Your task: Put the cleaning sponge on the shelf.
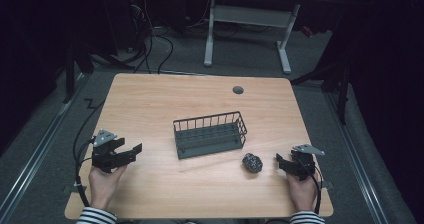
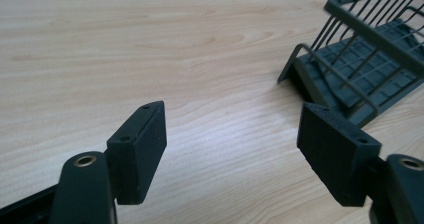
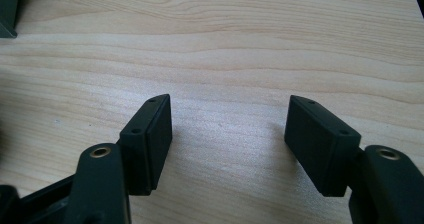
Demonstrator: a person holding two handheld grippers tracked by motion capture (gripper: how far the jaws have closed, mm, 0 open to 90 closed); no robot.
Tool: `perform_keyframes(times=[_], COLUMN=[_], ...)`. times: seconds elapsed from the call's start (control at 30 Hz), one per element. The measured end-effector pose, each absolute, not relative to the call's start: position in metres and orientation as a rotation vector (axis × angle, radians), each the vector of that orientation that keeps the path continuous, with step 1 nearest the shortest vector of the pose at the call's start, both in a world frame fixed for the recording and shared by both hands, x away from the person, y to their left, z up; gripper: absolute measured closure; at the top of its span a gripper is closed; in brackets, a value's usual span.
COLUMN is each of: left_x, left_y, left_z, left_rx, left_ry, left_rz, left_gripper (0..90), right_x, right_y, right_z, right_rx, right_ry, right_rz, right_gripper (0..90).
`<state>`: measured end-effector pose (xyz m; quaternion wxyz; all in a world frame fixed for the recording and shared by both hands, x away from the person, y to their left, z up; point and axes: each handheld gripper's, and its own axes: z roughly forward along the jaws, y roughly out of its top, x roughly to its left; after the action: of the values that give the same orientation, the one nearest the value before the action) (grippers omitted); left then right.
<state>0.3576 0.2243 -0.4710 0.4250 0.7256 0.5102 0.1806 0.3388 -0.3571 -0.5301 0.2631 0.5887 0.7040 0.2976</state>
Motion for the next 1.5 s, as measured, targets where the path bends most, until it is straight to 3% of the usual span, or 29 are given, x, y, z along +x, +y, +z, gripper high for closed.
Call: perform_keyframes(times=[0.47, 0.63, 1.13, 1.5], left_x=[0.367, 0.371, 0.376, 0.372], left_y=[0.215, 0.204, 0.201, 0.202], left_z=[-0.51, -0.521, -0.532, -0.537], left_rx=[1.853, 1.946, 1.984, 1.959], left_ry=[1.337, 1.341, 1.376, 1.368], left_rz=[0.49, 0.587, 0.546, 0.594], left_gripper=[26.4, 26.6, 25.5, 24.9], right_x=[0.339, 0.339, 0.339, 0.339], right_y=[-0.357, -0.357, -0.357, -0.357], right_z=[-0.53, -0.53, -0.53, -0.53], right_rx=[1.589, 1.588, 1.59, 1.595], right_ry=[1.908, 1.912, 1.91, 1.912], right_rz=[0.807, 0.806, 0.806, 0.811], right_gripper=[35.9, 36.0, 35.9, 34.8])
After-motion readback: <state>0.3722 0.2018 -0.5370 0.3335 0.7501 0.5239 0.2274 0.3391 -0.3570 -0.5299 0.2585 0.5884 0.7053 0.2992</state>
